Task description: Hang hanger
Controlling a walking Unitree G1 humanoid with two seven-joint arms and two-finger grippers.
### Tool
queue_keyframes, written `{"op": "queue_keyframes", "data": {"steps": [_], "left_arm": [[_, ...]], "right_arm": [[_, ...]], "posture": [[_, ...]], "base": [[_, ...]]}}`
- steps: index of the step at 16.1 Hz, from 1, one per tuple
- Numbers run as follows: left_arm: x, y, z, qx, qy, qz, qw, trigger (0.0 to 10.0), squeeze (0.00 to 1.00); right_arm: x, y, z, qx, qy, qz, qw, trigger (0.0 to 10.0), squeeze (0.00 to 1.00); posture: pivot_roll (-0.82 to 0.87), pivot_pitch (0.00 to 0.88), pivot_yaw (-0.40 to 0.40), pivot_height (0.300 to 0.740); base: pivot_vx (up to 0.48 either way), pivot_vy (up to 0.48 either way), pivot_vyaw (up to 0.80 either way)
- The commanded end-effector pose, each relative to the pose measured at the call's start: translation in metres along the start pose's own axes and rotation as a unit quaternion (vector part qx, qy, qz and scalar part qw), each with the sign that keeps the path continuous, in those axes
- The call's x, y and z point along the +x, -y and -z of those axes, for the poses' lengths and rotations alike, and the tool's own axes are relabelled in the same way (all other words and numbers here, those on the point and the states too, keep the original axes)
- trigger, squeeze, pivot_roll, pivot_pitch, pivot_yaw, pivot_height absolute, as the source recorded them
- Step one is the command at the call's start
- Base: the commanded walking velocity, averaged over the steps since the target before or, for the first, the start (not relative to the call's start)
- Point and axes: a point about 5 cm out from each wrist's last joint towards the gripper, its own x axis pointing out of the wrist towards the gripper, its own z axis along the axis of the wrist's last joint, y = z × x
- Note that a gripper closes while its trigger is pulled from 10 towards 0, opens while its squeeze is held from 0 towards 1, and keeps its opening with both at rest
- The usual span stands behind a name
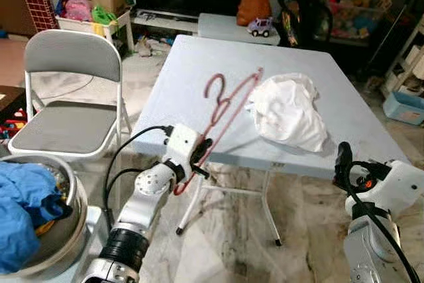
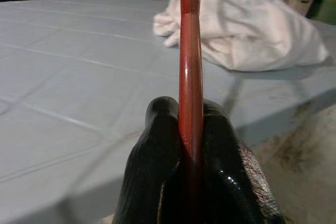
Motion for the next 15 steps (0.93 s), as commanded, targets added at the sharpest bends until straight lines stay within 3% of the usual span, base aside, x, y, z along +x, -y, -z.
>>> {"op": "queue_keyframes", "data": {"steps": [1,9,15], "left_arm": [[0.0049,0.0023,-0.0092,0.005,0.013,0.015,1.000,10.0,0.00],[0.0050,0.0059,-0.0053,0.009,0.002,0.028,1.000,10.0,0.00],[0.0043,0.0069,-0.0029,0.011,-0.002,0.032,0.999,10.0,0.00]], "right_arm": [[0.0007,0.0071,-0.0008,-0.006,-0.003,0.014,1.000,10.0,0.00],[-0.0007,0.0100,-0.0013,-0.008,-0.003,0.022,1.000,10.0,0.00],[-0.0006,0.0124,-0.0005,-0.012,-0.005,0.025,1.000,10.0,0.00]], "posture": [[0.13,0.000,-0.100,0.740],[0.12,0.000,-0.093,0.740],[0.12,0.000,-0.097,0.740]], "base": [[0.000,0.000,0.00],[0.000,0.000,-0.73],[-0.264,0.000,-0.53]]}}
